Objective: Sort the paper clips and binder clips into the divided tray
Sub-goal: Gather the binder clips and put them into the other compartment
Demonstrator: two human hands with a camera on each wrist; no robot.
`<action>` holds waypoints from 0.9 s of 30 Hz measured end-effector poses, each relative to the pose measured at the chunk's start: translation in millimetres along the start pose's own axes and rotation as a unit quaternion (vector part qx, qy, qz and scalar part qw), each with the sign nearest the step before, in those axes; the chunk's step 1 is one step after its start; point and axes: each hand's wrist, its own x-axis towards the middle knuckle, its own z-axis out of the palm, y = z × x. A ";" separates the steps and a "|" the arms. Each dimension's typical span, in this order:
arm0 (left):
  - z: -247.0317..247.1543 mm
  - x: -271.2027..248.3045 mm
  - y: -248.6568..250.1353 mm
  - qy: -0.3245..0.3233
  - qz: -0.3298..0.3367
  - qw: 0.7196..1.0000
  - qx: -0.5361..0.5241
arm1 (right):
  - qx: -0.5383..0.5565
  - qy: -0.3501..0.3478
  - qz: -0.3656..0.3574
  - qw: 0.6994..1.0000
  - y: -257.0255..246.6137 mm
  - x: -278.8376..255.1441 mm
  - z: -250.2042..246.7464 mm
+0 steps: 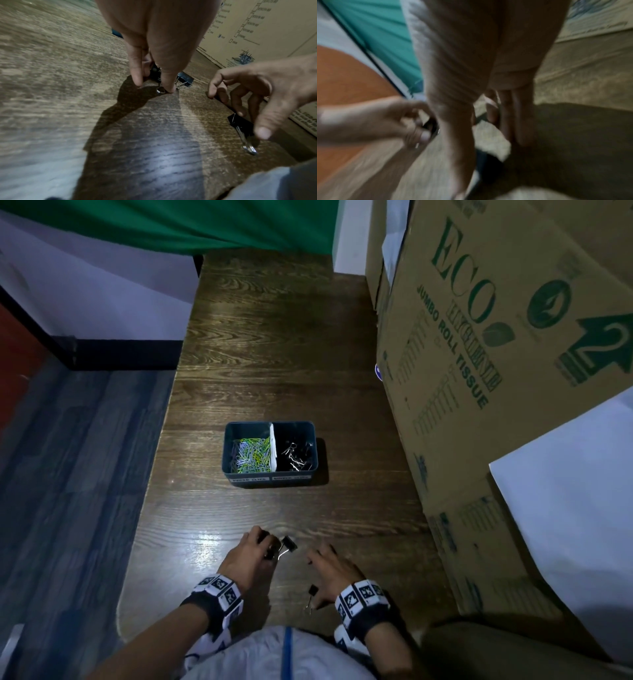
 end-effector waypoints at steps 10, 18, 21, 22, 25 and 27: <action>-3.9 -6.6 -0.9 0.008 -0.038 0.995 -0.096 | 0.021 0.172 0.010 0.985 -7.9 13.8 -1.0; -38.2 7.7 9.7 0.103 0.029 0.989 -0.102 | 0.094 0.214 0.112 0.966 -0.5 14.6 -5.1; -79.3 33.6 30.6 0.182 0.073 0.976 -0.100 | 0.139 0.203 0.158 0.956 0.8 13.0 -11.9; -95.0 43.0 38.8 0.202 0.079 0.970 -0.107 | 0.150 0.200 0.162 0.955 1.4 12.9 -15.0; -134.5 68.0 59.0 0.246 0.085 0.956 -0.134 | 0.195 0.209 0.162 0.945 0.9 13.3 -29.1; -150.0 77.2 63.0 0.244 0.093 0.954 -0.149 | 0.229 0.220 0.153 0.936 -2.5 14.4 -47.4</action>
